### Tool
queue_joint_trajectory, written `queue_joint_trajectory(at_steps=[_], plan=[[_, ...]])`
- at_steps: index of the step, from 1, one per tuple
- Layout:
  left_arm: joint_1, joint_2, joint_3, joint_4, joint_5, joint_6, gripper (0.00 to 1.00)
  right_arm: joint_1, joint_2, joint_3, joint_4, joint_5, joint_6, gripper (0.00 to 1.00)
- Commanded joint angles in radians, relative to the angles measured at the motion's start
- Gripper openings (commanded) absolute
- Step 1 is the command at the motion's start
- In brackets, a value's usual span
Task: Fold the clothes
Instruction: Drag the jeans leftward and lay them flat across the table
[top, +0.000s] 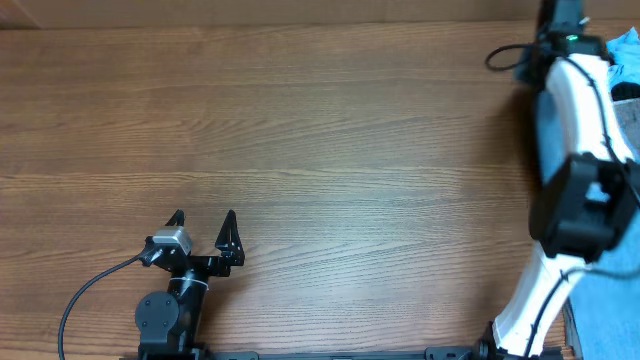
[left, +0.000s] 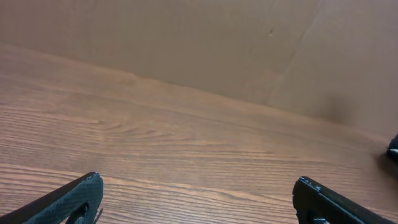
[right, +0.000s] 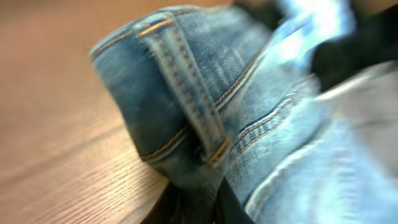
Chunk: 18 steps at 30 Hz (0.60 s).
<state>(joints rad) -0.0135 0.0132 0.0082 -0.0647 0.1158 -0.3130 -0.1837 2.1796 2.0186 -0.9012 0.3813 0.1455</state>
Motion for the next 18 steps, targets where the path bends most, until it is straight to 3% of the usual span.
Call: queue_joint_trajectory(at_steps=[1,11,15,18], plan=[[-0.007,-0.009,-0.003,-0.002,0.004,-0.009,1.00,-0.005,-0.202,0.012,0.023,0.014,0.017,0.04],[-0.007,-0.009,-0.003,-0.002,0.004,-0.009,1.00,0.136,-0.476,0.064,0.037,0.009,0.015,0.04],[-0.007,-0.009,-0.003,-0.002,0.004,-0.009,1.00,0.254,-0.486,0.091,0.066,-0.079,0.031,0.04],[-0.007,-0.009,-0.003,-0.002,0.004,-0.009,1.00,0.355,-0.457,0.090,0.114,-0.193,0.137,0.04]])
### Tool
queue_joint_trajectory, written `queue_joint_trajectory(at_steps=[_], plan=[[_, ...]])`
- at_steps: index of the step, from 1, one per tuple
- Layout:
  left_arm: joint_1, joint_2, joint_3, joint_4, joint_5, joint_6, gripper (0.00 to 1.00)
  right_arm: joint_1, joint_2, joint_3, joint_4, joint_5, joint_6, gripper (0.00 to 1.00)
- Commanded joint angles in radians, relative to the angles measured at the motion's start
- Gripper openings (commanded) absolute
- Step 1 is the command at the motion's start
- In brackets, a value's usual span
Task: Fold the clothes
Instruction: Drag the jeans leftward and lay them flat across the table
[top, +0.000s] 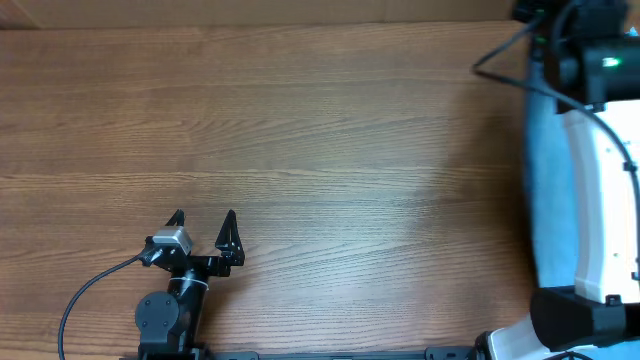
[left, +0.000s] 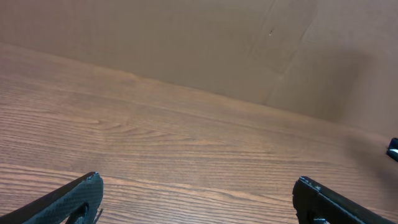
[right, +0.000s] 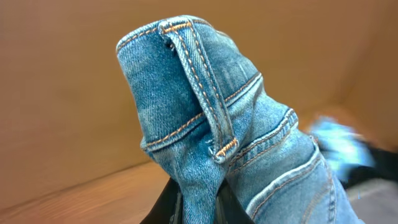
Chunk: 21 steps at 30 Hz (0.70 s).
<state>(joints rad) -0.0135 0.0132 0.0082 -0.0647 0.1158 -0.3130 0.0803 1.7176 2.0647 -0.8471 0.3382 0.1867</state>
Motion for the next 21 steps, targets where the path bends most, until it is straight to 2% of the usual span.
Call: queue_joint_trajectory(at_steps=[1,13,21], plan=[[-0.007,-0.009,-0.003,-0.002,0.004,-0.009,1.00,0.118,0.026,0.044,0.083,-0.195,0.130,0.04],[-0.007,-0.009,-0.003,-0.002,0.004,-0.009,1.00,0.431,0.389,0.044,0.306,-0.671,0.375,0.04],[-0.007,-0.009,-0.003,-0.002,0.004,-0.009,1.00,0.665,0.492,0.044,0.403,-0.787,0.402,0.04]])
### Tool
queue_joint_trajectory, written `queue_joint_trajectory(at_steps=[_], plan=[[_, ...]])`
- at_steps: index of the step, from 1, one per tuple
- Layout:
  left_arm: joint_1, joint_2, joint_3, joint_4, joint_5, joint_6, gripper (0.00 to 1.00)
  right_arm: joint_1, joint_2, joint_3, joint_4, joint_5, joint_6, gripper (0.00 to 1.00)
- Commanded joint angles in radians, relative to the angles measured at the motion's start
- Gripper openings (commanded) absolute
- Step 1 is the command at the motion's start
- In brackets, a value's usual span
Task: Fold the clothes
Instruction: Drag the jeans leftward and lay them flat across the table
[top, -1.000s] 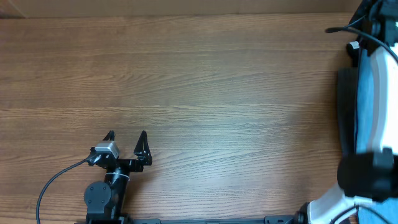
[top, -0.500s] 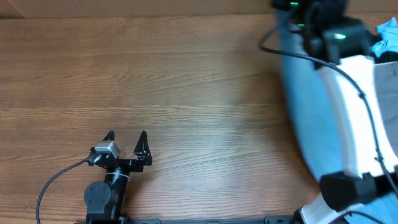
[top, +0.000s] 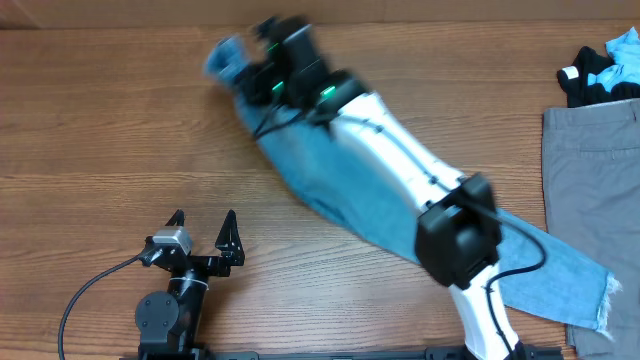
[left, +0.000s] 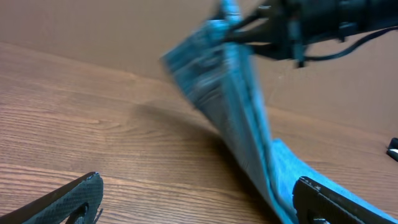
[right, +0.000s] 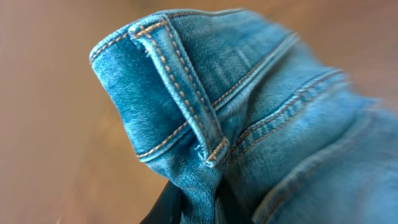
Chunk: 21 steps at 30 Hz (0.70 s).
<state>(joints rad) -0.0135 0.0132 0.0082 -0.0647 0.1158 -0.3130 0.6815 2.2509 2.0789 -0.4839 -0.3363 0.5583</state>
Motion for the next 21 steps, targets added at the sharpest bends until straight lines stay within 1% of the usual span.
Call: queue_joint_trajectory(at_steps=[1,5,6,7,8,9,10,11,13,15,16,21], plan=[[-0.007,-0.009,-0.003,-0.002,0.004,-0.009,1.00,0.085,-0.042,0.030,0.054,-0.124,0.034,0.04],[-0.007,-0.009,-0.003,-0.002,0.004,-0.009,1.00,0.140,-0.042,0.038,0.093,-0.170,0.034,0.04],[-0.007,-0.009,-0.003,-0.002,0.004,-0.009,1.00,0.146,-0.042,0.042,0.093,-0.171,0.034,0.05],[-0.007,-0.009,-0.003,-0.002,0.004,-0.009,1.00,0.151,-0.042,0.048,0.088,-0.171,0.032,0.17],[-0.007,-0.009,-0.003,-0.002,0.004,-0.009,1.00,0.153,-0.042,0.055,0.082,-0.172,0.019,0.35],[-0.007,-0.009,-0.003,-0.002,0.004,-0.009,1.00,0.153,-0.042,0.065,0.068,-0.170,0.000,0.60],[-0.007,-0.009,-0.003,-0.002,0.004,-0.009,1.00,0.147,-0.042,0.075,0.055,-0.170,-0.017,0.73],[-0.007,-0.009,-0.003,-0.002,0.004,-0.009,1.00,0.140,-0.042,0.087,0.036,-0.165,-0.028,0.80],[-0.007,-0.009,-0.003,-0.002,0.004,-0.009,1.00,0.115,-0.042,0.129,-0.028,-0.134,-0.051,0.87],[-0.007,-0.009,-0.003,-0.002,0.004,-0.009,1.00,0.078,-0.045,0.205,-0.139,-0.065,-0.094,0.98],[-0.007,-0.009,-0.003,-0.002,0.004,-0.009,1.00,0.062,-0.048,0.239,-0.191,-0.028,-0.108,1.00],[-0.007,-0.009,-0.003,-0.002,0.004,-0.009,1.00,-0.042,-0.079,0.444,-0.520,0.195,-0.130,1.00]])
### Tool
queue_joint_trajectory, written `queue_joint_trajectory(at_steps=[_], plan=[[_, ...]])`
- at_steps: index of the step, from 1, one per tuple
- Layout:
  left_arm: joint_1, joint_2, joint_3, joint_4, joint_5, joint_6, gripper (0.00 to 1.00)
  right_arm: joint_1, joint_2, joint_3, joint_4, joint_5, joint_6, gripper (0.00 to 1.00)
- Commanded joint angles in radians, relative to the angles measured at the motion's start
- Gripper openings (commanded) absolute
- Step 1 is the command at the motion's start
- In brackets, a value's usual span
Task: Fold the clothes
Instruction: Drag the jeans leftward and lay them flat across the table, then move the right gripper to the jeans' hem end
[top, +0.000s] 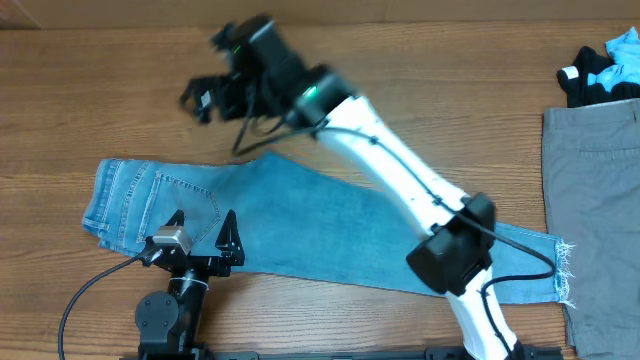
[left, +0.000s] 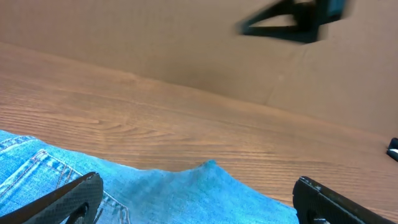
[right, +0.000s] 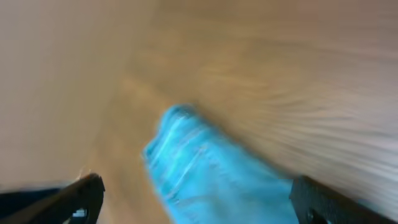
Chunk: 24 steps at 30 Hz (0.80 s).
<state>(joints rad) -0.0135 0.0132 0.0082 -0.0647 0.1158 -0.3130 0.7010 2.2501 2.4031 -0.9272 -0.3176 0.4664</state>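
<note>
A pair of light blue jeans (top: 330, 225) lies spread across the table, waist at the left (top: 115, 200), frayed hem at the right (top: 555, 272). My right gripper (top: 203, 95) hangs open and empty above the table's far left, past the waist. The right wrist view is blurred, with the jeans (right: 205, 180) below the wide-apart right gripper (right: 199, 196). My left gripper (top: 204, 218) rests open at the front left, over the jeans near the waist. In the left wrist view the denim (left: 186, 193) lies between the spread fingers of the left gripper (left: 198, 186).
Grey trousers (top: 592, 190) lie flat at the right edge. A heap of dark and light blue clothes (top: 600, 60) sits at the back right corner. A brown cardboard wall (left: 155, 43) stands behind the table.
My right gripper was shut on the jeans' waistband, holding it above the table's back. Now it is open and empty, and the jeans lie flat across the table. The left arm has not moved.
My right gripper was shut on the jeans' waistband at the clothes heap on the right. Then it held them higher at the right edge. Then it had them over the table's back left, the legs trailing. Now the jeans lie spread out, let go.
</note>
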Motion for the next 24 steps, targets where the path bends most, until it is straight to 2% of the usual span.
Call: queue_joint_trajectory(at_steps=[1,8,11,13,20,24], plan=[[-0.007,-0.009,-0.003,-0.002,0.004,-0.009,1.00,-0.089,-0.089,0.163,-0.151,0.200,-0.038,1.00],[-0.007,-0.009,-0.003,-0.002,0.004,-0.009,1.00,-0.305,-0.155,0.344,-0.592,0.225,-0.055,1.00],[-0.007,-0.009,-0.003,-0.002,0.004,-0.009,1.00,-0.412,-0.188,0.353,-0.769,0.298,0.020,1.00],[-0.007,-0.009,-0.003,-0.002,0.004,-0.009,1.00,-0.490,-0.229,0.318,-0.767,0.275,0.000,1.00],[-0.007,-0.009,-0.003,-0.002,0.004,-0.009,1.00,-0.656,-0.393,0.233,-0.767,0.307,0.062,1.00],[-0.007,-0.009,-0.003,-0.002,0.004,-0.009,1.00,-0.684,-0.549,0.042,-0.767,0.379,0.058,1.00]])
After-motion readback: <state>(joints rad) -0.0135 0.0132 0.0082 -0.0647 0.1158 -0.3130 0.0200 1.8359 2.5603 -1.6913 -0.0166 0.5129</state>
